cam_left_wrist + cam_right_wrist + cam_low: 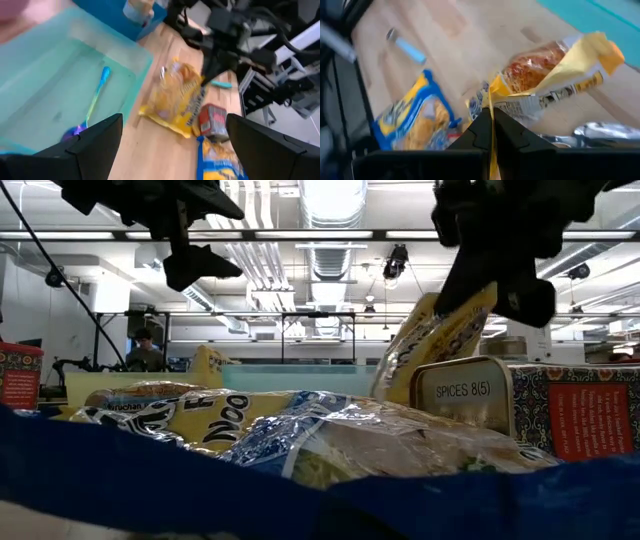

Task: Pick & Place Food Item
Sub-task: Put the yellow noodle pack into the yellow bin

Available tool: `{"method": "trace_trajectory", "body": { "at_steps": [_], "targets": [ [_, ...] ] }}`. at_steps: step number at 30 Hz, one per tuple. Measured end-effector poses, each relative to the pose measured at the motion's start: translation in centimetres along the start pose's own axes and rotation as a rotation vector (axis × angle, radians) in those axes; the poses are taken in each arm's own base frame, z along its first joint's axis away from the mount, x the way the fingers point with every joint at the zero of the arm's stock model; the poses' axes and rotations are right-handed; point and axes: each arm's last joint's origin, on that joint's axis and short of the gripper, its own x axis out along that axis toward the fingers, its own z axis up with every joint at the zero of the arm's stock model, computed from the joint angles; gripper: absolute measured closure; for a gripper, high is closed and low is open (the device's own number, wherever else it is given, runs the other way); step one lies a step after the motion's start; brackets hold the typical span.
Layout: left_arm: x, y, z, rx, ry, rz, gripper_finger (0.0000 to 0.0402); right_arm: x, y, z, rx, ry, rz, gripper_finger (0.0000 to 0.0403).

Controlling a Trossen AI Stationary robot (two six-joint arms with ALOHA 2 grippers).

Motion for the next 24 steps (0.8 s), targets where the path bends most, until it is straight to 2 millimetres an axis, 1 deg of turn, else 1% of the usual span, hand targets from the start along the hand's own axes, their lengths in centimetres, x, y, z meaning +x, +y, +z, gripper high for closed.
{"method": "trace_trajectory", "body": {
  "at_steps": [3, 8, 17, 19, 24],
  "targets": [
    [0.1, 0.0, 0.1, 0.001, -0.014, -0.006, 0.0042, -0.3, 0.6, 0.2, -0.123, 0.046, 0.024, 0.0395],
    [0.0, -0.4, 0.6, -0.003, -0.052, -0.058, 0.0042, -1.2, 1.7, 0.7, -0.385, 0.114, 0.023, 0.0395],
    [0.2, -1.2, 1.6, -0.042, -0.121, -0.162, 0.0042, -3.6, 4.9, 3.0, -0.705, 0.081, 0.067, 0.0395],
    [0.4, -1.3, 1.7, -0.008, -0.138, -0.185, 0.0042, -4.3, 5.8, 3.6, -0.757, 0.062, 0.085, 0.0395],
    [0.9, -1.9, 1.7, 0.174, -0.116, -0.322, 0.0042, -5.9, 7.8, 5.0, -0.84, -0.003, 0.141, 0.0395]
  ]
}}
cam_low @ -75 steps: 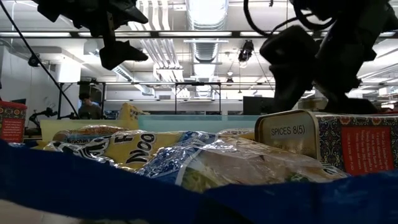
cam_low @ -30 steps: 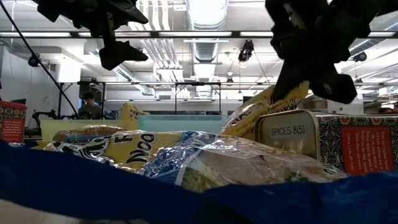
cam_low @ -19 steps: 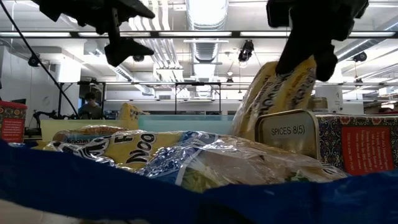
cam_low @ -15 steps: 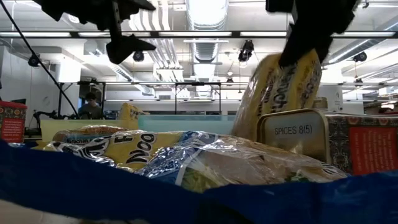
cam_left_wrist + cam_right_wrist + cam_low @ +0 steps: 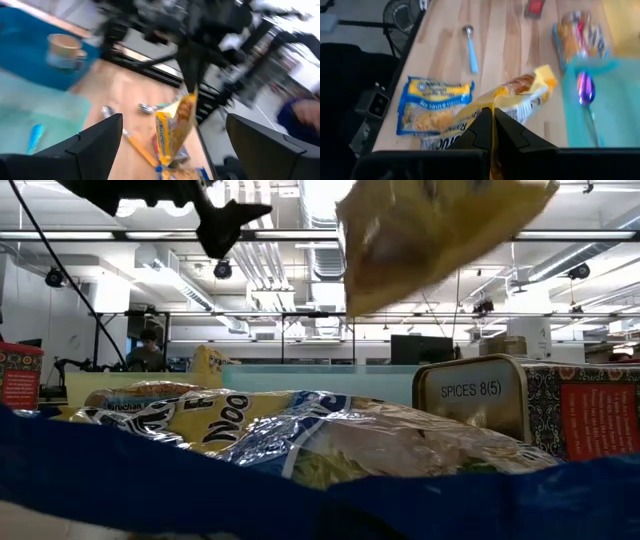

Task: Pick & Place Food Item
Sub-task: Put the yellow noodle pack into the yellow bin

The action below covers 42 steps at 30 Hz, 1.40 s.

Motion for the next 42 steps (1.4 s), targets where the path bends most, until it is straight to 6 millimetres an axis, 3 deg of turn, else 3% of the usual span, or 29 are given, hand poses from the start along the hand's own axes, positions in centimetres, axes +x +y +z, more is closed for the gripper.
{"method": "trace_trajectory", "body": {
  "at_steps": [9, 18, 26, 42],
  "targets": [
    [1.1, 0.1, -0.3, 0.104, 0.011, -0.054, 0.0042, -1.8, 0.4, 2.6, -0.08, -0.081, 0.01, 0.0395],
    [3.6, 0.0, -1.1, 0.174, -0.026, -0.136, 0.0042, -2.9, 0.3, 4.0, -0.147, -0.14, -0.011, 0.0395],
    [6.3, -0.9, -1.8, 0.25, 0.015, -0.195, 0.0041, -3.0, 0.2, 4.5, -0.163, -0.172, -0.013, 0.0395],
    [9.5, -1.7, -0.4, 0.282, 0.021, -0.25, 0.0041, -3.1, 0.3, 5.0, -0.195, -0.226, -0.004, 0.0395]
  ]
}}
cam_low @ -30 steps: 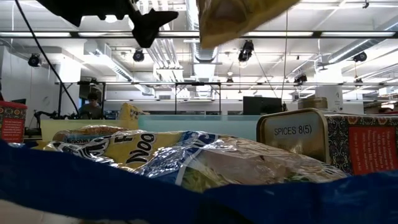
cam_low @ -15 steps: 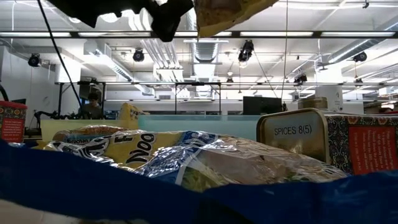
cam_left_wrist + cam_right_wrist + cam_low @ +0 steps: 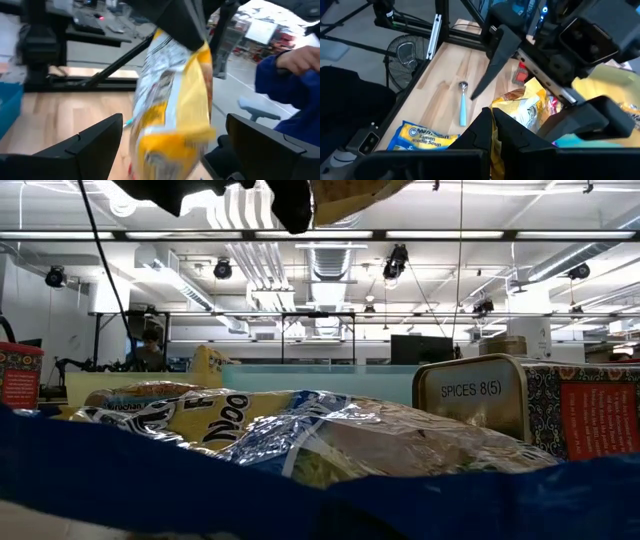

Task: Pick & Place Food Item
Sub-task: Put the yellow noodle pack into the yellow bin

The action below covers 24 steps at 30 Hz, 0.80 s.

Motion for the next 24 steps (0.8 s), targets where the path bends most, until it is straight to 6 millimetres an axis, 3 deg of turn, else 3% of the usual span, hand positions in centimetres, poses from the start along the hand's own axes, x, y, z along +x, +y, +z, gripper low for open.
{"method": "trace_trajectory", "body": {
  "at_steps": [8, 19, 24],
  "targets": [
    [0.2, -0.3, 0.4, -0.014, 0.011, -0.111, 0.0041, 0.4, 0.1, 0.3, -0.036, -0.041, 0.024, 0.0395],
    [0.4, -0.4, 0.7, -0.013, -0.003, -0.107, 0.0044, 0.6, -0.2, 1.0, -0.083, -0.111, 0.015, 0.0395],
    [0.4, -0.4, 0.6, -0.016, 0.002, -0.098, 0.0094, 1.7, -0.7, 1.0, -0.082, -0.133, 0.046, 0.0395]
  ]
}}
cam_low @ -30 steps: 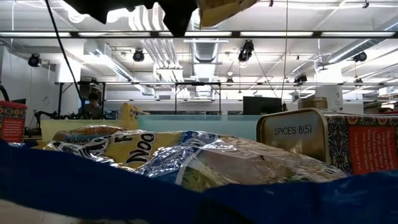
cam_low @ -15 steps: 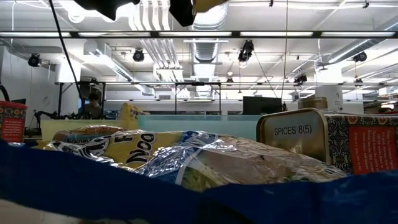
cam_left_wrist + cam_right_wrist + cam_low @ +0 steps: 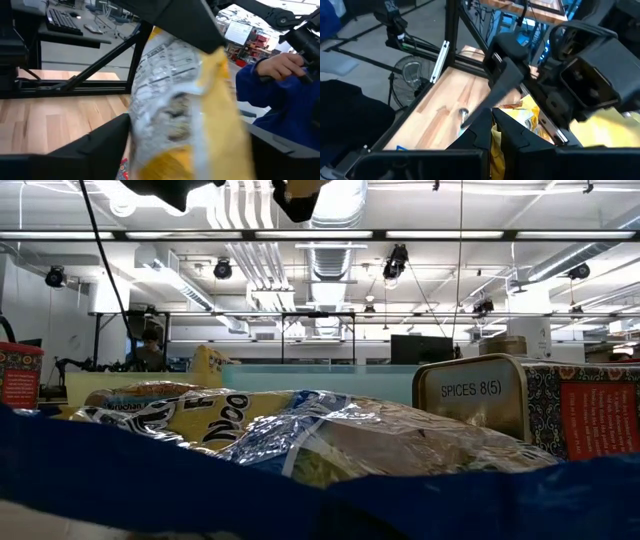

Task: Pick & Place Food Item
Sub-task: Put the yellow noodle pack into the yellow bin

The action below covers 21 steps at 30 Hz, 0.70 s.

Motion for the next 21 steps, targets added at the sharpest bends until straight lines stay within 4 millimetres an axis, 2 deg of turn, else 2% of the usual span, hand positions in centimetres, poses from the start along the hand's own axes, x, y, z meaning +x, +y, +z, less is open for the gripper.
{"method": "trace_trajectory", "body": {
  "at_steps": [10, 21],
  "targets": [
    [-0.03, -0.1, -0.19, -0.01, 0.028, -0.047, 0.0287, 0.51, -0.37, -0.22, -0.002, 0.003, 0.011, 0.0395],
    [-0.04, -0.11, -0.32, -0.028, 0.046, -0.06, 0.0288, 0.49, -0.34, -0.27, 0.018, 0.008, 0.016, 0.0395]
  ]
}}
